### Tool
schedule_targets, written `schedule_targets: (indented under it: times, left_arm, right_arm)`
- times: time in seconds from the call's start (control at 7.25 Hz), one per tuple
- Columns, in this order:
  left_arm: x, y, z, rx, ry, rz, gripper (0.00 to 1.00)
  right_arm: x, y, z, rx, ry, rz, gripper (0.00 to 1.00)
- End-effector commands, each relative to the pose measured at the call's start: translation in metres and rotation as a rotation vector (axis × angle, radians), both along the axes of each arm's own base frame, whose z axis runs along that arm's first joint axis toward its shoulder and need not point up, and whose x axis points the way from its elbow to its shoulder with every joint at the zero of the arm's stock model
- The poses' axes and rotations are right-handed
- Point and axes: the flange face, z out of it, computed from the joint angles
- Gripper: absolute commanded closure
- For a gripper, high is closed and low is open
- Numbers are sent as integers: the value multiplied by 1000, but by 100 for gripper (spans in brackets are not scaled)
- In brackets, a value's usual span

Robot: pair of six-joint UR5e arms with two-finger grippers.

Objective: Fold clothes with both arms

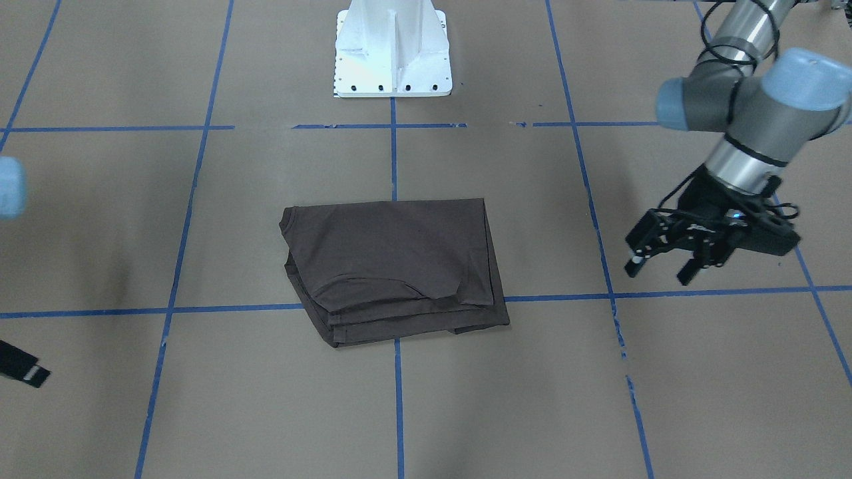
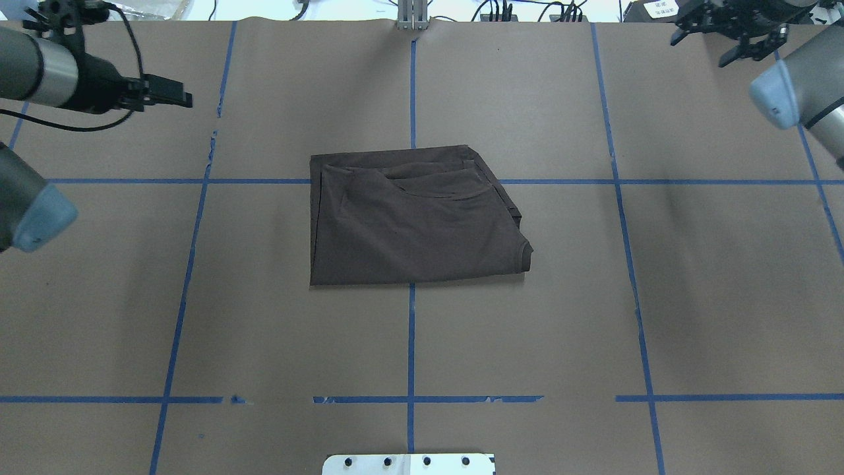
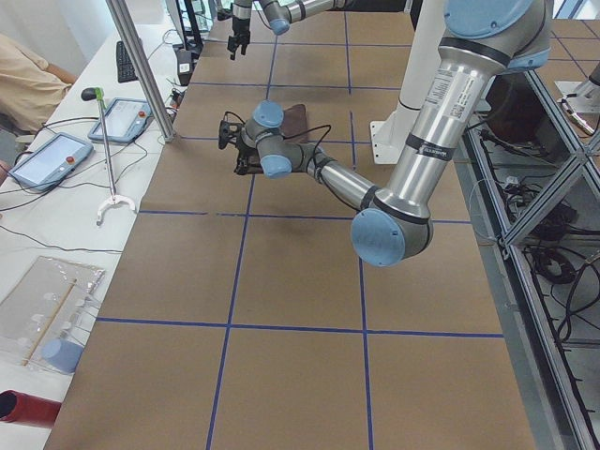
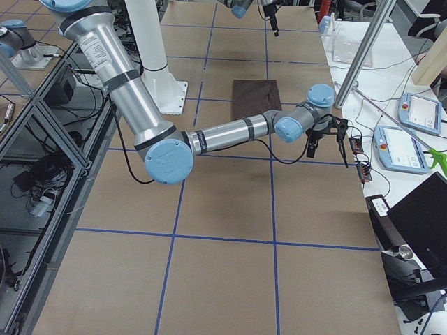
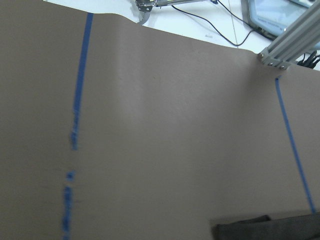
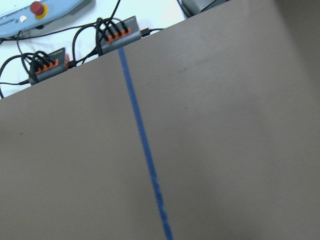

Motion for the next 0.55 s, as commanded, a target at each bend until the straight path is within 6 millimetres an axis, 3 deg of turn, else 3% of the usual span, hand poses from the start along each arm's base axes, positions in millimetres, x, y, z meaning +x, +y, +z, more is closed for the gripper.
schedule_targets:
  times: [0.0,0.14,0.28,0.41]
  left_arm:
    - [-146,-10,80,170,-218,116,0]
    - [-198,-14,94,137,-287,138,0]
    - [-240,-14,111,81,-351,170,0]
    - [-263,-3,108,44,-358,196,0]
  right_arm:
    - [137,10,60,132,138,-202,0]
    - [179,25,89,170,184,-303,0]
    - [197,46,126,177,195,-347,0]
    - [224,64,142,154,180,-312,0]
